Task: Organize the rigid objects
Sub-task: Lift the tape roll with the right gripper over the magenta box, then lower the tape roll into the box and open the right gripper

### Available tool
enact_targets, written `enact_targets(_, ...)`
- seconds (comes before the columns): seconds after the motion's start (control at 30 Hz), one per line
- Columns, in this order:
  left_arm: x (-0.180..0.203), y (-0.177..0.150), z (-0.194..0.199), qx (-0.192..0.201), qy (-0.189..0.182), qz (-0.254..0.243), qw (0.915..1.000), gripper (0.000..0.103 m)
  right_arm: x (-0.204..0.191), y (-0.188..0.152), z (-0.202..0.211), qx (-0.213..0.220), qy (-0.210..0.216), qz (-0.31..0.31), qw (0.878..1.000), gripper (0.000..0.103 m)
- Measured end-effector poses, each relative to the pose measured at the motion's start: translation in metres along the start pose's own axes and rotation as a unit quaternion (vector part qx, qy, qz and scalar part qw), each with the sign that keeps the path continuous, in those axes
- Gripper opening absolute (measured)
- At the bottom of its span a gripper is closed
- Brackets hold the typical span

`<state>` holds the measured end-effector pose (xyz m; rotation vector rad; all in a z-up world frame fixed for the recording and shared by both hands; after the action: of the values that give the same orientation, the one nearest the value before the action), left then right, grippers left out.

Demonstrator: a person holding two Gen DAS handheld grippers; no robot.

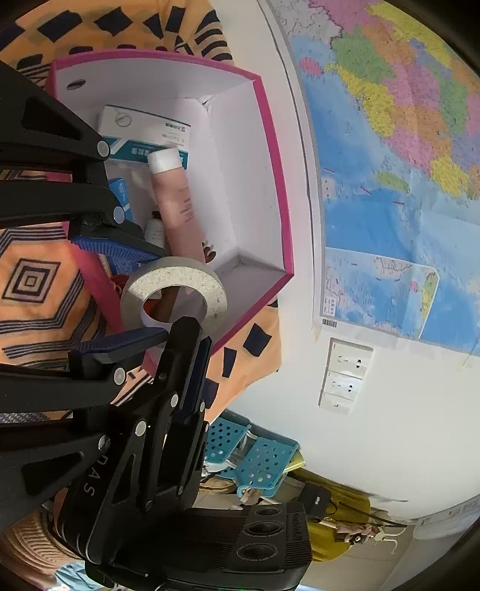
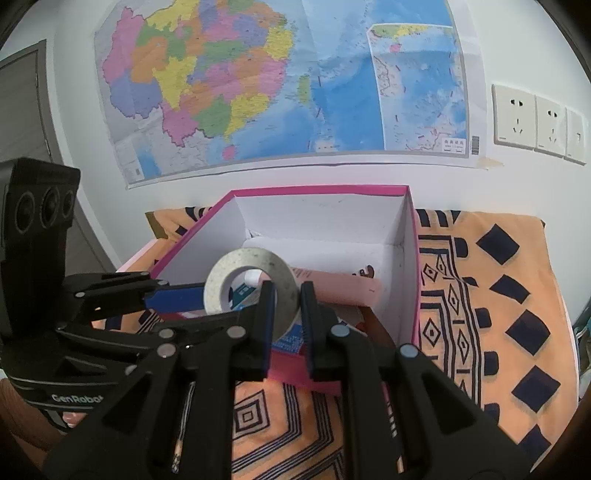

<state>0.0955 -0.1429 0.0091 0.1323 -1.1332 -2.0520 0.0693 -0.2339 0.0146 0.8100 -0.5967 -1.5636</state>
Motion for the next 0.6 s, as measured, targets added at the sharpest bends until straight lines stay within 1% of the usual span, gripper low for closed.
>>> enact_targets(0.3,-0.011,0.003,-0.012,-0.008,0.002,0.008,0.9999,0.035,0.006,0.003,-0.015,-0.011,-0.002,-0.003,1.0,0.015)
enact_targets(0.6,-0.024,0.003,-0.026,-0.02,0.014,0.017,0.9996,0.034,0.012,-0.001,-0.032,-0.03,-0.007,-0.006,1.0,0.015)
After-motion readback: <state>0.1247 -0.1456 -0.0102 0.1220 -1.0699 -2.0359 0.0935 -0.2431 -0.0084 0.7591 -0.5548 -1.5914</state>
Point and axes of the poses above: each gripper's, at about its wrist camera, not at the fingertips, and z roughly against the way its jaws point, x to its right, y to its top, the point moved 7 cm from there along -z, roughly the way its jaws point, and after that the axes turned 5 degrees about -y, right-handed, at the moved point
